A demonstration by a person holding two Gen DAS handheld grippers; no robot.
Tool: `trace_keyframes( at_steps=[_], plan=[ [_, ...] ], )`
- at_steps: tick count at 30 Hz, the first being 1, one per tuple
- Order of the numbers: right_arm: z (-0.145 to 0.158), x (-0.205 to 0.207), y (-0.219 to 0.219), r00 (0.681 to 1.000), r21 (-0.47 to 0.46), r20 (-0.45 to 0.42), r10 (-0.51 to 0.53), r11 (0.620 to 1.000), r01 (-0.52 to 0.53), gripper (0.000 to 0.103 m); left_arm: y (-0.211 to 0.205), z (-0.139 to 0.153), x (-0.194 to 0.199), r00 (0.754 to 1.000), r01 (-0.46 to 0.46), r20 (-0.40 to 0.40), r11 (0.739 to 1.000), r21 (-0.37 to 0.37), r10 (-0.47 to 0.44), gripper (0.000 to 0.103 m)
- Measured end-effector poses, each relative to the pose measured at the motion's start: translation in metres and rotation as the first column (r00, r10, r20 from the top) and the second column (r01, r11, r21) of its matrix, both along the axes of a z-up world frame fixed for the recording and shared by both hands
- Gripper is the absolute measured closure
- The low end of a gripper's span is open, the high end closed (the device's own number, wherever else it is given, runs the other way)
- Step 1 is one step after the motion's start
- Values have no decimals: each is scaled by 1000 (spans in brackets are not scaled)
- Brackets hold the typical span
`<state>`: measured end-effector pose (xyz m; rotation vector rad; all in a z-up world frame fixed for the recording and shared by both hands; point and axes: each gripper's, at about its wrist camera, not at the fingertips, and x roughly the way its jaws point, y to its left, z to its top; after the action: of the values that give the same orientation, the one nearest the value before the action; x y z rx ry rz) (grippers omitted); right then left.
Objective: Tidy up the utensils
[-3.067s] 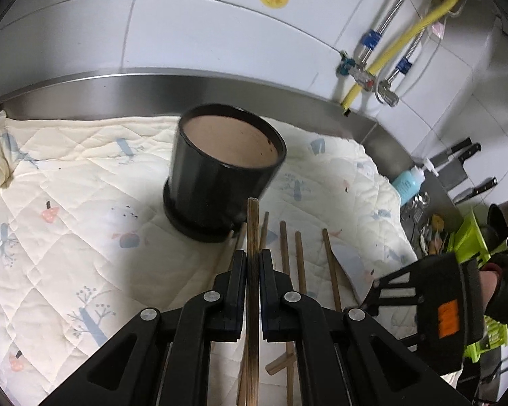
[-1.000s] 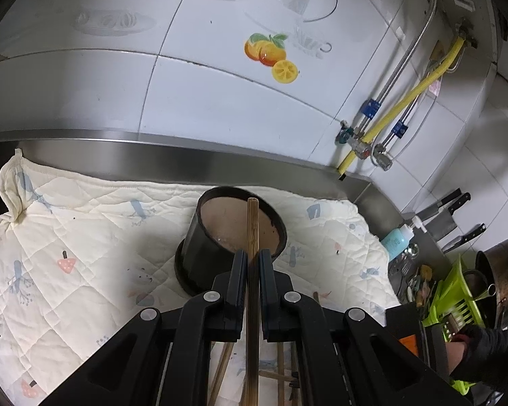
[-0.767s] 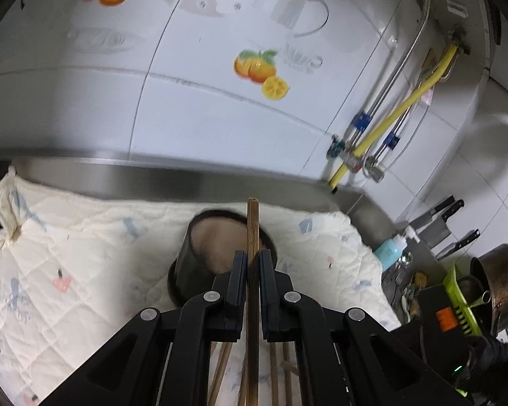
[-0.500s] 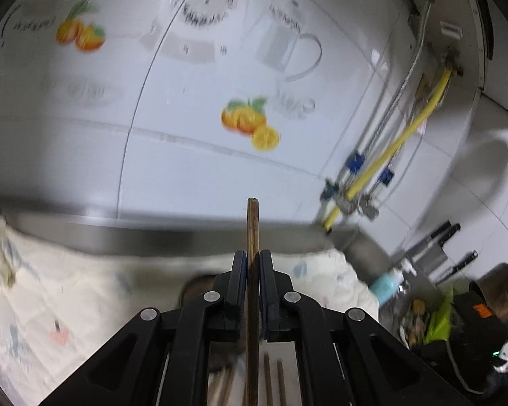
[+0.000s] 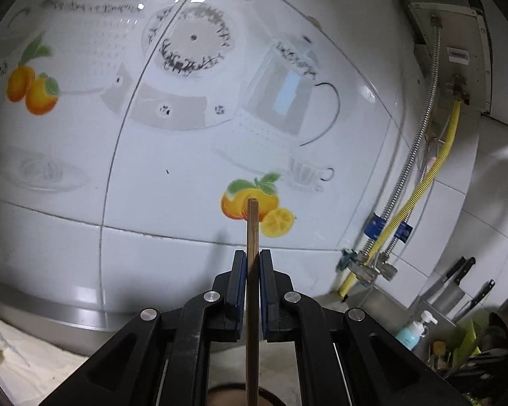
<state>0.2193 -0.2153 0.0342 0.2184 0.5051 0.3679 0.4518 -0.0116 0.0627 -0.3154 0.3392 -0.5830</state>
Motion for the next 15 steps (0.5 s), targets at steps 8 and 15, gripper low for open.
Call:
trace_keyframes(
  at_steps=[8, 15],
  plan=[
    [18, 11, -5, 999, 8, 35, -30, 1000, 30, 94, 0, -5, 15, 995, -66, 71, 998, -16, 67, 96],
    [37, 18, 5, 995, -4, 96, -15, 1000, 16, 94, -4, -38, 17, 992, -112, 63, 993, 33, 109, 96]
  ],
)
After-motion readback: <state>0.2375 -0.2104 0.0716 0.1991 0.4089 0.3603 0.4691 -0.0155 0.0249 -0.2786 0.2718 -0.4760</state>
